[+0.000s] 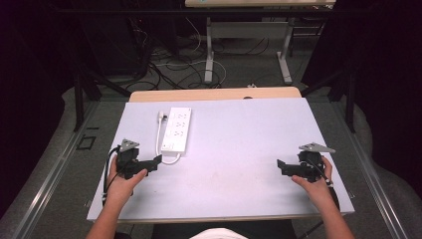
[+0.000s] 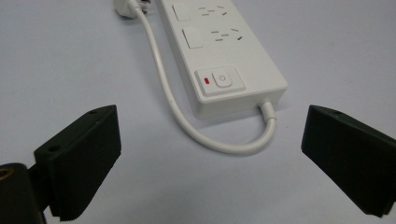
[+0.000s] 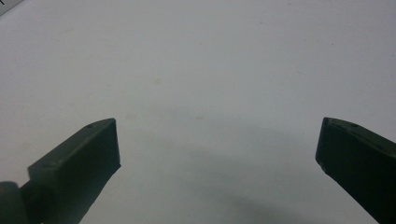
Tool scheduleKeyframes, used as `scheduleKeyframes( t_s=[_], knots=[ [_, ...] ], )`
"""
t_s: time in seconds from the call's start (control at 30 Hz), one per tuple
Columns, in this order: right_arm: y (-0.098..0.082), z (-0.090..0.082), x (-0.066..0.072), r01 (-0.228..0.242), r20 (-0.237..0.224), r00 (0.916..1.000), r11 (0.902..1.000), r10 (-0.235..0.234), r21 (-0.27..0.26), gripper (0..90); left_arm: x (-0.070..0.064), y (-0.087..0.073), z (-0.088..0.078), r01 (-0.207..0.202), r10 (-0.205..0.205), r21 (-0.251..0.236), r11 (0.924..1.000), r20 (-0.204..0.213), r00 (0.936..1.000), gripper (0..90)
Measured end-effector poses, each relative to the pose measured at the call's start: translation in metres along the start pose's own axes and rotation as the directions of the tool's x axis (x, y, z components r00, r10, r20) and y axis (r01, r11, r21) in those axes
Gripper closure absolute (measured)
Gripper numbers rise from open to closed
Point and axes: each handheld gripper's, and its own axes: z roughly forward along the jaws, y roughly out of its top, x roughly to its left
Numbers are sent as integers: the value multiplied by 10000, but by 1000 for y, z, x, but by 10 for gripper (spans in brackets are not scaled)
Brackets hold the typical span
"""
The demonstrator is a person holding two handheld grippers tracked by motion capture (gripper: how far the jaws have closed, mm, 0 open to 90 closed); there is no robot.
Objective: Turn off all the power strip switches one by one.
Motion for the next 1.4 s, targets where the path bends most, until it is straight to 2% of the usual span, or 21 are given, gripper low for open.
scheduleKeyframes(
  t_s=[0.3,0.37,0.47,0.5,0.6,0.73,0.77,0.87,0.97,1.07,1.1,1.23,1.27,1.3,1.4],
  knots=[
    [0,4,3,174,-59,9998,9998,-174,29,0,0,16,6,-117,116,-48,9999,-176,9998,145],
    [0,4,3,188,-50,9998,9998,-187,19,0,1,20,7,-213,214,58,9998,-179,9996,157],
    [0,4,4,181,-21,9998,9998,-181,28,0,2,24,9,-107,105,-100,9999,-163,9998,158],
    [0,4,4,180,-20,9998,9998,-180,32,0,2,26,9,-127,127,35,9999,-141,9998,159],
    [0,4,4,171,-37,9998,9999,-171,25,0,2,31,11,-85,80,-155,9998,-271,9996,161],
    [0,4,4,151,-67,9999,9999,-150,31,0,5,38,12,-241,245,135,9996,-314,9992,166],
    [-1,5,4,143,-66,9999,9999,-142,36,0,5,39,14,-196,197,29,9998,-364,9991,173],
    [-1,5,4,126,-79,9999,9999,-126,36,0,6,44,16,-213,218,137,9997,-402,9990,192],
    [-1,5,3,137,-85,9999,9999,-137,30,0,5,47,18,-394,403,238,9989,-362,9985,242],
    [-1,6,3,126,-92,9999,9999,-125,62,0,5,50,21,-437,446,285,9986,-301,9986,257],
    [-1,6,3,126,-92,9999,9999,-125,62,0,5,52,21,-446,458,446,9980,-258,9986,257],
    [-1,6,3,116,-120,9999,9999,-115,62,0,3,56,25,-451,460,421,9981,-215,9987,272],
    [-2,6,3,106,-131,9999,9999,-105,75,0,3,57,25,-601,614,559,9966,-217,9979,274],
    [-2,6,3,106,-131,9999,9999,-105,75,0,3,58,26,-594,606,421,9973,-261,9978,274],
    [-2,6,2,97,-113,9999,9999,-96,71,0,2,61,27,-672,686,545,9963,-255,9973,286]
  ],
)
